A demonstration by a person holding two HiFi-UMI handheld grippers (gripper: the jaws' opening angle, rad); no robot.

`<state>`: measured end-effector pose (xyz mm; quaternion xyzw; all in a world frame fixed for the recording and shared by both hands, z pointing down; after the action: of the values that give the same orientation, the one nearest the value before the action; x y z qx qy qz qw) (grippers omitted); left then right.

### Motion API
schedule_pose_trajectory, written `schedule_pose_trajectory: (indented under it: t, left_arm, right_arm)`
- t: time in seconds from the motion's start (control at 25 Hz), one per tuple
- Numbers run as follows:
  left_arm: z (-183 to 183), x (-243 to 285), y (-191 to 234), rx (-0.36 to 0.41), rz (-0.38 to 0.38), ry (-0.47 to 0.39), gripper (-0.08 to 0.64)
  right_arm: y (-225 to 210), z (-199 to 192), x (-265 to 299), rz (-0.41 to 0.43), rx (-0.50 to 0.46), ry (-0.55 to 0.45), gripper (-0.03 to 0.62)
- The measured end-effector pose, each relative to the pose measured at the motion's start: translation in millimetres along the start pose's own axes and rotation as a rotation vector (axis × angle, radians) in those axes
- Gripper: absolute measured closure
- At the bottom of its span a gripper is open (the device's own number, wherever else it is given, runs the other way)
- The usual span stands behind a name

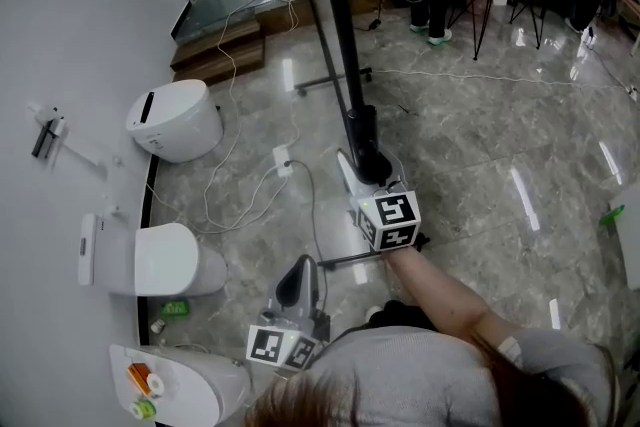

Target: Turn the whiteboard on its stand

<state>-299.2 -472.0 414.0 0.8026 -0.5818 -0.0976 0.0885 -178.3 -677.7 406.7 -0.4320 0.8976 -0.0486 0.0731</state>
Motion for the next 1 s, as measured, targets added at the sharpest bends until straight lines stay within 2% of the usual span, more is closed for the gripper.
schedule_pose_trajectory:
  t: [0.24,0.6,1.0]
  left_arm:
    - [-5.2,-6.5,-5.4,0.002,-0.047,0.014,0.563]
    - [-11.6,-7.5,-13.5,-0.012,-0.068,0.025,0.563]
    - [-9.8,-12.7,-32.2,-0.006,-0.055,0.022,0.563]
  right_arm:
    - [4.4,0.9,-8.1,-0.01,-0.012,-0.01,0.402]
    - [9.5,0.9,-19.8,-0.006,-0.016,-0.026,0.403]
    - [14.9,1.7,-35.4,0.02,-0.002,-0.023,0.397]
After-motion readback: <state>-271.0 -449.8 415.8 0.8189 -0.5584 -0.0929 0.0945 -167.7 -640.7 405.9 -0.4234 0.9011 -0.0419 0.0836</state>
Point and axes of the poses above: the fingertips, and each gripper's own axes: x forward along the fingers, y to its left, z out of its top, the point moved 5 cm from there along -x, backward along the fingers, and after that the axes turned 4 degrees about z, right-handed, at the moved point
